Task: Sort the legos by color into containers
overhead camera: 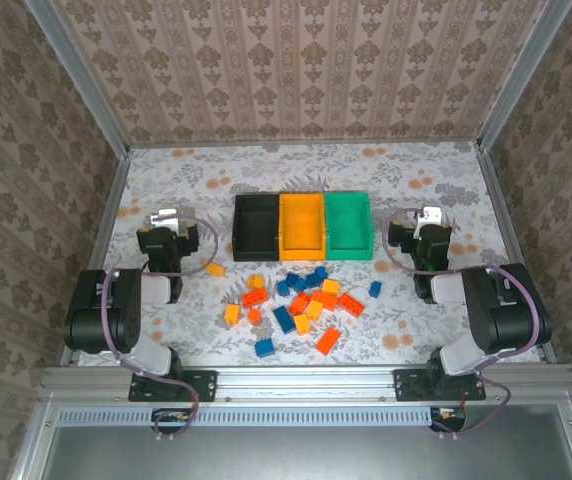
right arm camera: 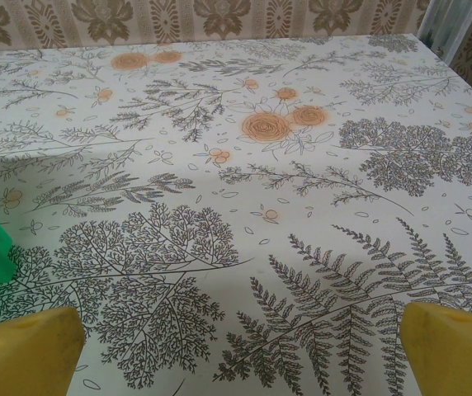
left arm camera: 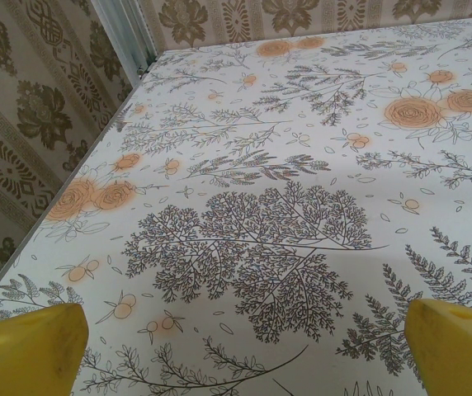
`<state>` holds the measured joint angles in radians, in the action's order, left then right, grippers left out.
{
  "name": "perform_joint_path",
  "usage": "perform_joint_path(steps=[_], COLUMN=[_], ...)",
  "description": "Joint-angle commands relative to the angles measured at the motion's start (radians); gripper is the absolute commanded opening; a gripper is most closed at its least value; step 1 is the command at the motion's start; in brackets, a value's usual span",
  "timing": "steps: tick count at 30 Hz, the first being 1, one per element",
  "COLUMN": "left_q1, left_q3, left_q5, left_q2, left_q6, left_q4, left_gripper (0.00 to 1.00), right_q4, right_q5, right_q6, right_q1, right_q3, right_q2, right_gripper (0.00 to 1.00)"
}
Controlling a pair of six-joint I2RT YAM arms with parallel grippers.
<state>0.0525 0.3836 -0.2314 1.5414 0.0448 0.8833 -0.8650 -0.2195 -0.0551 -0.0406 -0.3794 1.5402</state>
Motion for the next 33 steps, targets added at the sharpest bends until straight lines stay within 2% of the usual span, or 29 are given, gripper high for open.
perform_joint_path(steps=[1, 5, 7, 8, 11, 15, 18, 20, 22, 23, 24, 25, 26, 29, 33], left_q1=[0.003, 0.001, 0.015, 0.014, 0.061, 0.058, 0.044, 0.042, 0.022, -0.004, -0.041, -0.069, -0.09, -0.143, -0.186], left_q3=[0.0, 0.0, -0.001, -0.007, -0.011, 0.033, 0.089, 0.135, 0.171, 0.176, 0.181, 0.18, 0.179, 0.18, 0.22], left_q5=[0.015, 0.017, -0.025, -0.001, -0.105, -0.143, -0.173, -0.259, -0.303, -0.264, -0.172, -0.109, -0.062, 0.097, 0.238], left_q2=[0.001, 0.001, -0.032, -0.058, -0.157, -0.261, -0.302, -0.328, -0.368, -0.386, -0.409, -0.423, -0.431, -0.445, -0.436], left_q6=[-0.02, -0.021, -0.019, -0.008, 0.013, -0.02, -0.15, -0.312, -0.517, -0.599, -0.693, -0.742, -0.751, -0.773, -0.878], left_q4=[0.025, 0.025, -0.002, -0.007, -0.077, -0.231, -0.321, -0.423, -0.537, -0.575, -0.628, -0.639, -0.636, -0.623, -0.67], left_gripper=[1.0, 1.0, 1.0, 1.0, 1.0, 1.0, 1.0, 1.0, 1.0, 1.0, 1.0, 1.0, 1.0, 1.0, 1.0], right_q4=[-0.013, -0.01, 0.011, 0.06, 0.301, 0.497, 0.589, 0.667, 0.792, 0.872, 0.997, 1.041, 1.009, 1.025, 1.299], right_q5=[0.021, 0.036, -0.001, -0.007, -0.059, -0.078, -0.165, -0.253, -0.292, -0.248, -0.223, -0.155, -0.081, 0.039, 0.095], right_q6=[-0.005, -0.01, -0.023, -0.024, -0.072, -0.127, -0.185, -0.283, -0.458, -0.555, -0.699, -0.775, -0.743, -0.717, -0.666], right_q1=[0.004, 0.011, 0.011, 0.012, 0.01, 0.006, -0.006, -0.007, 0.002, 0.019, 0.034, 0.061, 0.073, 0.062, -0.003], right_q3=[-0.018, -0.017, -0.015, -0.017, -0.074, -0.13, -0.166, -0.204, -0.258, -0.284, -0.321, -0.341, -0.341, -0.356, -0.457], right_q2=[-0.006, -0.01, -0.051, -0.091, -0.219, -0.303, -0.356, -0.373, -0.373, -0.371, -0.367, -0.352, -0.338, -0.317, -0.27], right_gripper=[1.0, 1.0, 1.0, 1.0, 1.0, 1.0, 1.0, 1.0, 1.0, 1.0, 1.0, 1.0, 1.0, 1.0, 0.99])
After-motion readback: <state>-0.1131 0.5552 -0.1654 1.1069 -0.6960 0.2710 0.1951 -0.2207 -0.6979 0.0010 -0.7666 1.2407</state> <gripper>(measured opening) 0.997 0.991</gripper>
